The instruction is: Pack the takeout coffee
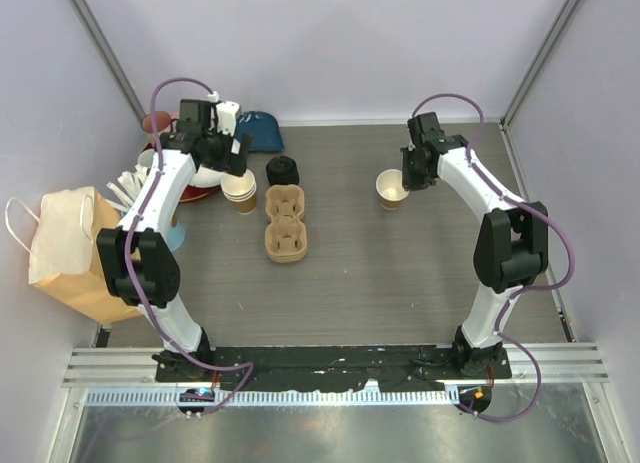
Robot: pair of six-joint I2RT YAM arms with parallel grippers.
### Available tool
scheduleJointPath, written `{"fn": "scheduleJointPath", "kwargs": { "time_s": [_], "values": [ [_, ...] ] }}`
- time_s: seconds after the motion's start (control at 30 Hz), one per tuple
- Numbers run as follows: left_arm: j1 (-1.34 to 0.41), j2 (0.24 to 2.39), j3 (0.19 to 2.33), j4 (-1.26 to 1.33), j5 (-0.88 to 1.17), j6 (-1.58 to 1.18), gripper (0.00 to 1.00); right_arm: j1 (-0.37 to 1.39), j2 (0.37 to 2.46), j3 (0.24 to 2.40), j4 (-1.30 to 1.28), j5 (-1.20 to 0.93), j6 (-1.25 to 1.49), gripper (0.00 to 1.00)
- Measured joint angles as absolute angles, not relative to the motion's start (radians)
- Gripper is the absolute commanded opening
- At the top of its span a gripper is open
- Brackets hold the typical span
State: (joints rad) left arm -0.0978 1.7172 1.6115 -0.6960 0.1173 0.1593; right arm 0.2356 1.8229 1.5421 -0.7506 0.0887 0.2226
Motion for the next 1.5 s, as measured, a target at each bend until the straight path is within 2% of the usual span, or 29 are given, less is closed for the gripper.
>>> {"fn": "scheduleJointPath", "kwargs": {
  "time_s": [0.17, 0.23, 0.27, 0.3, 0.37, 0.4, 0.5, 0.7, 0.93, 1.03, 1.07, 1.33, 1.5],
  "values": [
    [-0.097, 1.757, 1.622, -0.701, 0.13, 0.17, 0.92, 0.213, 1.884, 1.551, -0.764, 0.055, 0.216, 0.05],
    [-0.097, 1.767, 1.623, -0.702, 0.132, 0.174, 0.88, 0.206, 1.916, 1.551, -0.772, 0.048, 0.215, 0.15],
    [-0.097, 1.771, 1.623, -0.703, 0.133, 0.178, 0.83, 0.201, 1.925, 1.561, -0.772, 0.04, 0.215, 0.21],
    [-0.097, 1.773, 1.623, -0.706, 0.133, 0.183, 0.81, 0.199, 1.925, 1.566, -0.772, 0.038, 0.216, 0.32],
    [-0.097, 1.775, 1.623, -0.71, 0.133, 0.192, 0.76, 0.193, 1.926, 1.568, -0.774, 0.035, 0.215, 0.41],
    [-0.097, 1.776, 1.624, -0.712, 0.134, 0.195, 0.74, 0.193, 1.926, 1.568, -0.776, 0.033, 0.214, 0.49],
    [-0.096, 1.778, 1.627, -0.716, 0.136, 0.21, 0.69, 0.194, 1.925, 1.568, -0.785, 0.027, 0.214, 0.55],
    [-0.088, 1.822, 1.653, -0.715, 0.13, 0.234, 0.61, 0.195, 1.908, 1.568, -0.793, 0.024, 0.212, 0.58],
    [-0.084, 1.916, 1.686, -0.715, 0.11, 0.245, 0.55, 0.195, 1.826, 1.568, -0.796, 0.025, 0.212, 0.58],
    [-0.084, 1.927, 1.686, -0.714, 0.096, 0.25, 0.42, 0.195, 1.806, 1.568, -0.796, 0.025, 0.212, 0.58],
    [-0.084, 1.927, 1.686, -0.714, 0.094, 0.252, 0.34, 0.195, 1.803, 1.568, -0.796, 0.025, 0.211, 0.57],
    [-0.084, 1.927, 1.686, -0.712, 0.082, 0.271, 0.03, 0.195, 1.788, 1.567, -0.799, 0.026, 0.208, 0.57],
    [-0.084, 1.927, 1.688, -0.715, 0.084, 0.274, 0.0, 0.195, 1.779, 1.567, -0.802, 0.026, 0.207, 0.57]
  ]
}}
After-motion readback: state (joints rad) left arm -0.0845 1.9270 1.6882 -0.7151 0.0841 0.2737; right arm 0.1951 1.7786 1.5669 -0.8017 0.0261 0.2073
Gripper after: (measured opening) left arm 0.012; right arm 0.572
